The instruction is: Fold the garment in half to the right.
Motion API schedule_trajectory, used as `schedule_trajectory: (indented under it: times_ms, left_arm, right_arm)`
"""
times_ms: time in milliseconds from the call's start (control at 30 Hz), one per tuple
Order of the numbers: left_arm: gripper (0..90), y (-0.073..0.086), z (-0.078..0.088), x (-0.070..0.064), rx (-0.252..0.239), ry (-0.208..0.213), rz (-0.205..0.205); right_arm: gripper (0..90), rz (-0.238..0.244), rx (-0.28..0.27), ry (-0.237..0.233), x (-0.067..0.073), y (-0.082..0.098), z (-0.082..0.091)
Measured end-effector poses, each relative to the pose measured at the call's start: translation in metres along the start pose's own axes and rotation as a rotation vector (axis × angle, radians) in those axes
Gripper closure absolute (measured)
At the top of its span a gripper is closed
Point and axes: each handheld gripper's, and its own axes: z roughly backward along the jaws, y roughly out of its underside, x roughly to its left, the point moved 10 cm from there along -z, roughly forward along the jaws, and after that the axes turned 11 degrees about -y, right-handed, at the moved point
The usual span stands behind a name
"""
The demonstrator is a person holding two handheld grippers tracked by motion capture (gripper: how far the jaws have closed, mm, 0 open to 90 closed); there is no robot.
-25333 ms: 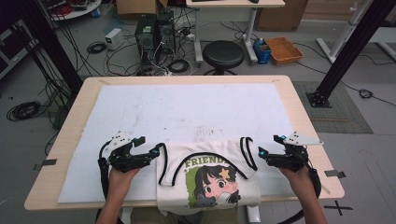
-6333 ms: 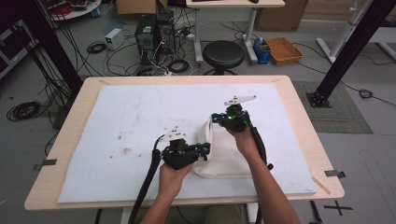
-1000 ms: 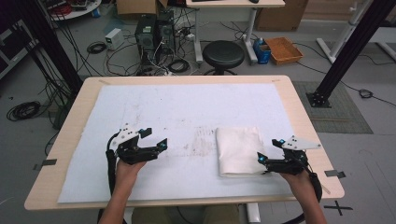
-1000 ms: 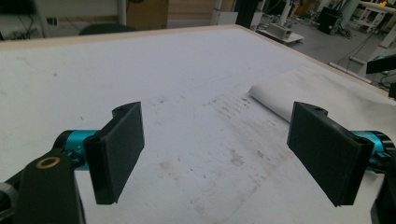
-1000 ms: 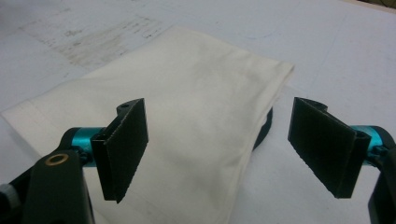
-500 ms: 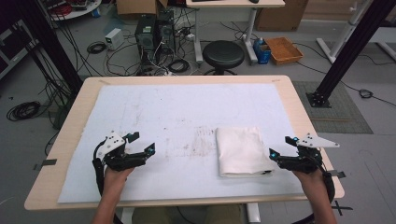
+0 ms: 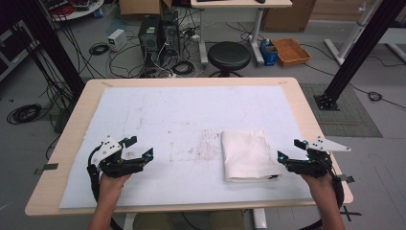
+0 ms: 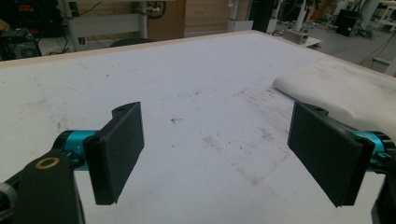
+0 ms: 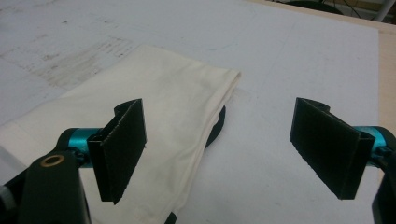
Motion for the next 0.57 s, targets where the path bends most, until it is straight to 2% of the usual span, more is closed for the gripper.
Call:
schedule_trajectory:
  times_ms: [167, 567]
  left_arm:
    - [18.6, 0.0004, 0.0022, 0.0040, -0.001, -0.006, 0.004]
    - [18.6, 0.0060, 0.0007, 0.0015, 0.008, -0.001, 0.000]
  right_arm:
    - [18.3, -0.001, 0.000, 0.005, -0.0022, 0.0022, 0.0006]
    - [18.3, 0.005, 0.003, 0.003, -0.0012, 0.0036, 0.0016]
